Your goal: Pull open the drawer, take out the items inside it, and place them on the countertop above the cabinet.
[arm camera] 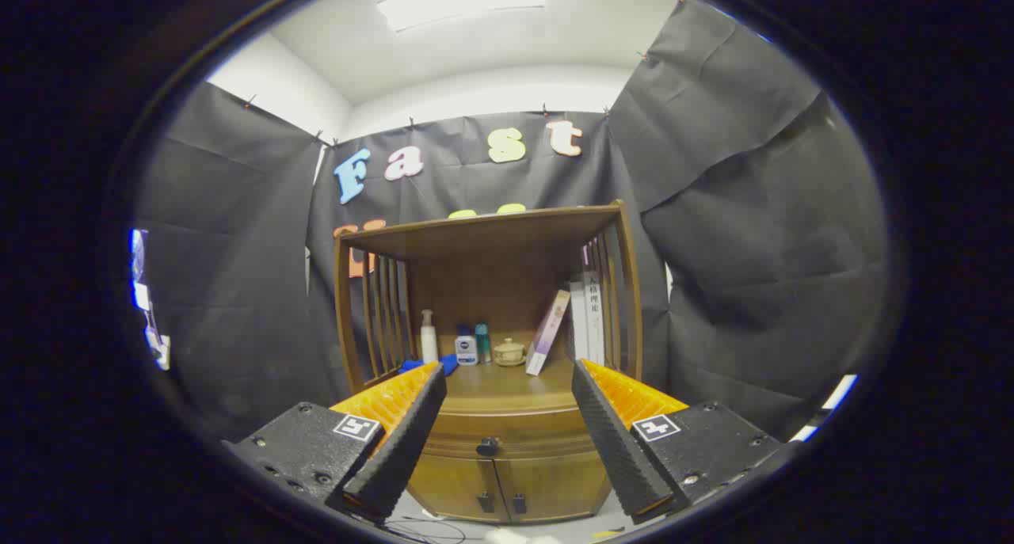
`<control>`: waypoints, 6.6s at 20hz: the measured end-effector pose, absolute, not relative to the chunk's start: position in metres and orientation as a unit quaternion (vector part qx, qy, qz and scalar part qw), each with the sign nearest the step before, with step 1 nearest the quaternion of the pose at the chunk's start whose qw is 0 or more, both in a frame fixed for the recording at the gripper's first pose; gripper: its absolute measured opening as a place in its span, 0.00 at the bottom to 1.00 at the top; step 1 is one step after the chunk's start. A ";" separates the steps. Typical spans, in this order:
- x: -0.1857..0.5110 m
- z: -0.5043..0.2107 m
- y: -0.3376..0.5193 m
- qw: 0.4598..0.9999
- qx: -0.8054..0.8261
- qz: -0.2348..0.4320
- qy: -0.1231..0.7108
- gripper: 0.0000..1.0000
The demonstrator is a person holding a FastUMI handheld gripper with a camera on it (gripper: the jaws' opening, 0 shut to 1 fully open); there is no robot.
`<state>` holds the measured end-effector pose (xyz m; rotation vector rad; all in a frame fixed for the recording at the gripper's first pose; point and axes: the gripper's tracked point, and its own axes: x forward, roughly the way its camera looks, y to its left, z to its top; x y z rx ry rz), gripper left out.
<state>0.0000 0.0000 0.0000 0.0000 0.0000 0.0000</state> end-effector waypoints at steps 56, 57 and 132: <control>0.218 -0.286 0.035 0.989 -0.023 -0.022 0.142 0.58; 0.218 -0.287 0.034 0.990 -0.024 -0.022 0.137 0.55; 0.164 -0.093 0.014 0.981 0.002 -0.008 0.194 0.99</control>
